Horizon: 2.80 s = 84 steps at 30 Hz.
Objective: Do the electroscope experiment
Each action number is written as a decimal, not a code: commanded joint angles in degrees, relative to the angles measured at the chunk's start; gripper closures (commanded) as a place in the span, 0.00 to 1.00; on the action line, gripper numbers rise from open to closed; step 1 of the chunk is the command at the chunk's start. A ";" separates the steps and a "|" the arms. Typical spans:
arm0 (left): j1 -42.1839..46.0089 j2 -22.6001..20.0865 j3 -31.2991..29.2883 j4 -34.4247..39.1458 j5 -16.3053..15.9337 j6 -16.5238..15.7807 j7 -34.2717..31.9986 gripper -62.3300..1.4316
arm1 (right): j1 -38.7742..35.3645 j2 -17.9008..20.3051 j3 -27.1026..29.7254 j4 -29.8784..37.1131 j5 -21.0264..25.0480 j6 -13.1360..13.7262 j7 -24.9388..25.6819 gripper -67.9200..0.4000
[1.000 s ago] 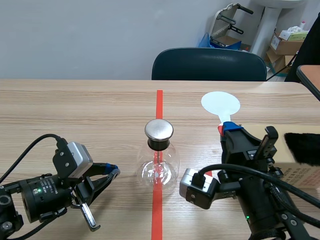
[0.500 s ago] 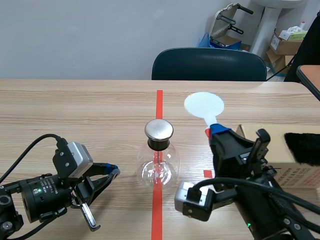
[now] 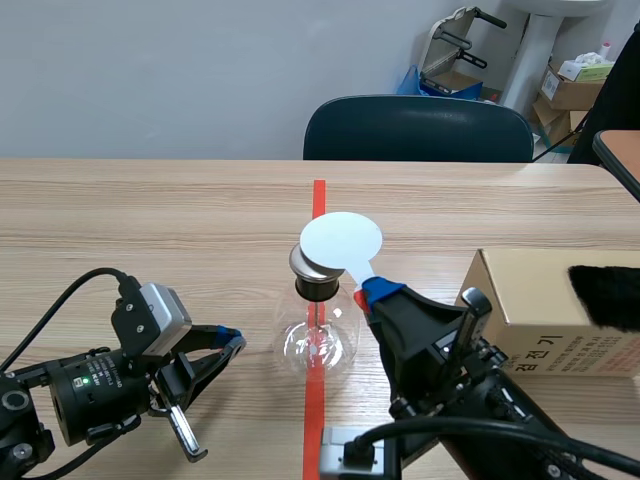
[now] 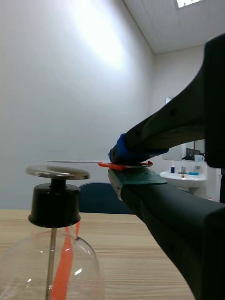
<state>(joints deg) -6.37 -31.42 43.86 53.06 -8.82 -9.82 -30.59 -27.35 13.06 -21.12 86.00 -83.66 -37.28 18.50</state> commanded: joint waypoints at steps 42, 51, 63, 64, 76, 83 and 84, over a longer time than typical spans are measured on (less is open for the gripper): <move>-0.28 0.28 -0.26 0.72 -0.31 0.11 -0.83 0.89 | 0.35 0.74 0.09 1.18 -0.04 -0.83 -15.47 0.98; -0.31 0.66 -0.26 0.72 -0.31 0.11 -0.83 0.89 | 0.35 0.74 0.11 1.18 -0.04 -0.81 -29.16 0.98; -0.13 1.22 -0.26 0.72 -0.31 0.09 -0.35 0.89 | 0.35 0.74 0.11 1.18 -0.04 -0.81 -32.13 0.98; -0.13 1.22 -0.26 0.72 -0.31 0.09 -0.28 0.89 | 0.35 0.74 0.11 1.18 -0.04 -0.81 -31.74 0.98; -0.13 1.20 -0.26 0.72 -0.31 0.09 0.90 0.89 | 0.35 0.74 0.11 1.18 -0.04 -0.81 -13.64 0.98; -0.13 1.25 -0.26 0.72 -0.31 0.09 0.85 0.89 | 0.35 0.74 0.11 1.18 -0.04 -0.81 -2.23 0.98; -0.13 1.25 -0.26 0.72 -0.31 0.09 0.85 0.89 | 0.35 0.74 0.11 1.18 -0.04 -0.81 -1.07 0.98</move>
<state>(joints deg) -6.37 -30.48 43.86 53.06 -8.82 -9.65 -28.91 -27.35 13.06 -21.12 86.00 -83.66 -37.28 17.37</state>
